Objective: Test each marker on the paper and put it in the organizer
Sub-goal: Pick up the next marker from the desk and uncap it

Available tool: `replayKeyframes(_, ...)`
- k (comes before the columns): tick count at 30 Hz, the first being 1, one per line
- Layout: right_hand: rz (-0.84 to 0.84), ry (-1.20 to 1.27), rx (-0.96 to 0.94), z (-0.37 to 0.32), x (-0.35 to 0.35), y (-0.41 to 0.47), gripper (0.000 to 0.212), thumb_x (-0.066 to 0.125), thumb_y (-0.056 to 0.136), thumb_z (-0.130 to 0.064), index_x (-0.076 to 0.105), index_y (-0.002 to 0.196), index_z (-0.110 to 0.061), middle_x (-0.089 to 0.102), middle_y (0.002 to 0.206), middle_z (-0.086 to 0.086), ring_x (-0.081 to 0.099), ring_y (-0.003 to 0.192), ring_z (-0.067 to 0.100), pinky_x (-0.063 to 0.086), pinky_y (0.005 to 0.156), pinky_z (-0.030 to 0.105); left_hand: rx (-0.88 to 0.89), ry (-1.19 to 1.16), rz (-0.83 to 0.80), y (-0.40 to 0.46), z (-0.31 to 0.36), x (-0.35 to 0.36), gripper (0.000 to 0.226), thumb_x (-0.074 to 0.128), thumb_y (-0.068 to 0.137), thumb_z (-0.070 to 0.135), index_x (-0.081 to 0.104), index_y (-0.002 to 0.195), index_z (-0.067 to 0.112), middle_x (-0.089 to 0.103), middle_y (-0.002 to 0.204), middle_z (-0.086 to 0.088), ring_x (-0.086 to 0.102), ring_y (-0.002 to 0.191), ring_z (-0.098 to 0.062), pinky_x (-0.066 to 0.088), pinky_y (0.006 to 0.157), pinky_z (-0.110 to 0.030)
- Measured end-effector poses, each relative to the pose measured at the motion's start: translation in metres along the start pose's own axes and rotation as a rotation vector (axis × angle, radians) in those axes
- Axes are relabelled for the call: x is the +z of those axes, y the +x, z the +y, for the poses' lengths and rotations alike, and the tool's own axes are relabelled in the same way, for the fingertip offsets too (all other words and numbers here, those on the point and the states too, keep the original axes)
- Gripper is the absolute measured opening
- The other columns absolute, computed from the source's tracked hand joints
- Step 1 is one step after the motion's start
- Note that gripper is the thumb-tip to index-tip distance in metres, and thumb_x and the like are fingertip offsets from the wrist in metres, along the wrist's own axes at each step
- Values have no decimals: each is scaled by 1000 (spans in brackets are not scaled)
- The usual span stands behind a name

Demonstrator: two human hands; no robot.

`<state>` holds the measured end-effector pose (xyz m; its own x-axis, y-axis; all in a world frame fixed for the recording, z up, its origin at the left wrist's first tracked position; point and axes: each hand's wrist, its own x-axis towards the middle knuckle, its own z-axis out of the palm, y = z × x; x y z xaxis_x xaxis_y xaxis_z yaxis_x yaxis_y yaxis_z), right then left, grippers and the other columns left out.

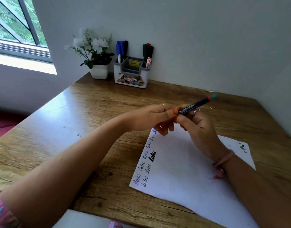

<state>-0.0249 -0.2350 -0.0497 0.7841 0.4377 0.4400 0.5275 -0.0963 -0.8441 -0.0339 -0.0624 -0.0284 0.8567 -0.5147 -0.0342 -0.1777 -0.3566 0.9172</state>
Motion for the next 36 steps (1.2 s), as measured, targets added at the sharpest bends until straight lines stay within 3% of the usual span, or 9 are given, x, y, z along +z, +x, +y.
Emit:
replayKeyframes(2,12,48,42,-1,0,0,24,49,91,3,60,77,-12,63,57,-16,56,54,-4,41,56,7,-22,-47,15,-1,-1,2,34,33,98,38,51,88,11,50,78,-3,49,72,-18,52,72,-32)
replayKeyframes(6,38,38,71,5,-1,2,16,54,87,-26,65,90,-15,59,64,-9,46,59,8,38,55,19,17,-110,40,2,-1,8,34,27,102,34,46,84,12,31,62,3,26,52,-8,26,49,-23)
replayKeyframes(9,76,66,78,7,0,3,16,55,90,-29,64,94,-17,55,67,1,43,62,17,38,56,23,71,-144,98,6,0,12,32,29,102,31,47,78,19,30,58,2,23,45,-7,21,39,-17)
replayKeyframes(12,89,90,86,10,2,3,17,54,88,-32,64,94,-20,55,68,-3,44,60,7,39,55,17,94,-146,139,7,0,13,31,33,101,30,53,77,29,34,54,5,25,41,-4,23,35,-16)
replayKeyframes(18,90,168,106,16,6,2,44,61,72,-66,68,91,-27,60,68,-10,48,63,3,41,60,17,133,-85,140,5,5,11,30,33,102,21,49,79,29,49,42,12,29,37,0,23,37,-15)
replayKeyframes(23,73,204,93,15,9,2,36,60,73,-67,68,91,-37,58,68,-14,47,66,2,42,64,19,133,-57,144,5,2,7,27,40,100,27,55,81,16,44,45,9,28,39,-3,24,38,-18)
replayKeyframes(28,79,196,83,11,7,2,31,59,75,-64,68,90,-38,61,71,-14,50,68,1,44,64,16,120,-80,137,8,-1,6,30,39,99,31,57,76,27,35,47,9,24,40,-6,20,39,-21)
replayKeyframes(31,108,227,96,11,8,2,25,55,83,-48,66,96,-30,61,69,-12,52,66,1,45,63,16,87,-42,103,9,-5,3,33,31,100,37,54,81,25,33,53,4,24,42,-6,22,40,-20)
replayKeyframes(36,211,372,140,8,6,3,17,52,87,-26,64,98,-21,54,67,-7,49,62,8,44,61,20,44,217,324,10,-28,-23,52,21,90,58,59,93,24,46,67,7,41,54,-1,34,53,-16)
